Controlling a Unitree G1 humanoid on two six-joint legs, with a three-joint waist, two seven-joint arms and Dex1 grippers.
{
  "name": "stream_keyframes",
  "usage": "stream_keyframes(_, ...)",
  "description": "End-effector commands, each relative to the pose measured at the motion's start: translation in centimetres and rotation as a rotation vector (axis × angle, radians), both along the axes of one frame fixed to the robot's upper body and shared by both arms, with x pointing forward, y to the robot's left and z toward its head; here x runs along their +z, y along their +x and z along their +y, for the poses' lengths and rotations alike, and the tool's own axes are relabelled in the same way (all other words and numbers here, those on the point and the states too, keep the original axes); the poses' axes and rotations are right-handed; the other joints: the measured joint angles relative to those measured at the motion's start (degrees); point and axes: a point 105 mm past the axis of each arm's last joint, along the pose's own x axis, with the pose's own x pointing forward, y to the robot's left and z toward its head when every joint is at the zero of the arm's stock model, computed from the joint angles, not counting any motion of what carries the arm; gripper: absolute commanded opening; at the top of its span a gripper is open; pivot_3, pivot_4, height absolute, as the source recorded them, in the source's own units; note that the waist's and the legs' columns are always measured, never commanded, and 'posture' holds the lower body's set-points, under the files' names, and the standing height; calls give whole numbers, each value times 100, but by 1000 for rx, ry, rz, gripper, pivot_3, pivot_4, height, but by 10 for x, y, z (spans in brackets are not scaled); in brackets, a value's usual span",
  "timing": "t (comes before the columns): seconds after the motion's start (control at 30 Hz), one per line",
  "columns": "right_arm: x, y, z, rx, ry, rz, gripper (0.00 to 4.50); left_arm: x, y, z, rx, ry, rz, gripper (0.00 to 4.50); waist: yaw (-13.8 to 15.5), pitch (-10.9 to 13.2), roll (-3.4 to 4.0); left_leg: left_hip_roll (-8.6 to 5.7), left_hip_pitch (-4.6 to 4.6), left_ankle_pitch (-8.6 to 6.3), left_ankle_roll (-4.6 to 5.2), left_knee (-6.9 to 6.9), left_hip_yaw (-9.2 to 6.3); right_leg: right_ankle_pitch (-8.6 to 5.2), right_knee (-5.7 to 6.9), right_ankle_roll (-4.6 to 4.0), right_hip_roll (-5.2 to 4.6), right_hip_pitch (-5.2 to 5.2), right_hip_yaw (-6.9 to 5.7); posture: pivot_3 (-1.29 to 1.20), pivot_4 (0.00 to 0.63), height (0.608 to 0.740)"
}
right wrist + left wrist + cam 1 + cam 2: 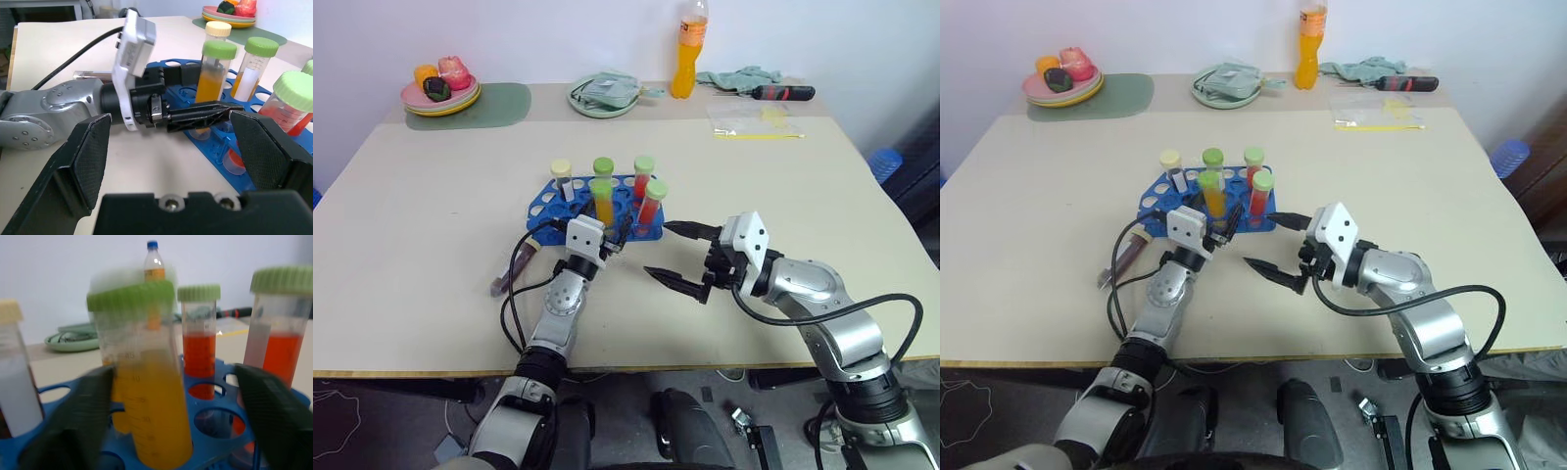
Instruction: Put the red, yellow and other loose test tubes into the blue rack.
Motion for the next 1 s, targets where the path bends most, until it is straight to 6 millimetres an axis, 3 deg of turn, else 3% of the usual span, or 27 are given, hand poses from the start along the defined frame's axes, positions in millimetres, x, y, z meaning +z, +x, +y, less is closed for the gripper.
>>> stream_keyframes(0.03,12,-3,4,23,15,-53,4283,32,-14,21,4,-42,-62,4150,-5,0,0,0,1,0,0,0,0,0,2,0,0,0,0,0,150,740)
stream_keyframes(0.23,12,-4,2,24,16,-50,4283,62,-60,80,29,69,16,4150,-29,-1,2,6,5,0,0,-2,0,-1,8,-2,4,-1,0,0,150,740)
stream_keyframes(0.33,12,-3,1,28,15,-46,4283,61,-71,91,2,132,134,4150,13,-1,2,7,5,0,0,-1,1,-1,9,-2,3,0,0,0,150,740)
stream_keyframes(0.43,10,-1,5,49,16,-36,4283,51,-70,128,45,257,484,4336,16,3,-4,6,4,0,0,6,-7,-2,5,-2,2,9,-10,0,150,740)
stream_keyframes(0.6,8,1,11,80,16,-34,4283,57,-54,159,250,548,740,4336,-3,5,-11,5,5,-1,1,5,-9,-3,1,-2,4,9,-13,0,150,740)
stream_keyframes(0.8,8,4,14,88,17,-45,4283,31,-59,152,167,667,1163,4336,-39,5,-8,5,2,-1,1,-6,-10,-4,0,-2,7,1,-13,0,150,740)
stream_keyframes(0.9,8,3,13,80,15,-49,4283,26,-56,139,70,648,1234,4336,-105,6,-9,6,-4,-1,1,-7,-11,-4,3,-3,8,-8,-13,0,150,740)
stream_keyframes(1.0,6,0,11,69,15,-47,4283,21,-49,139,89,652,1268,4336,-134,6,-9,6,-5,0,0,-6,-13,-4,5,-3,7,-9,-14,0,150,740)
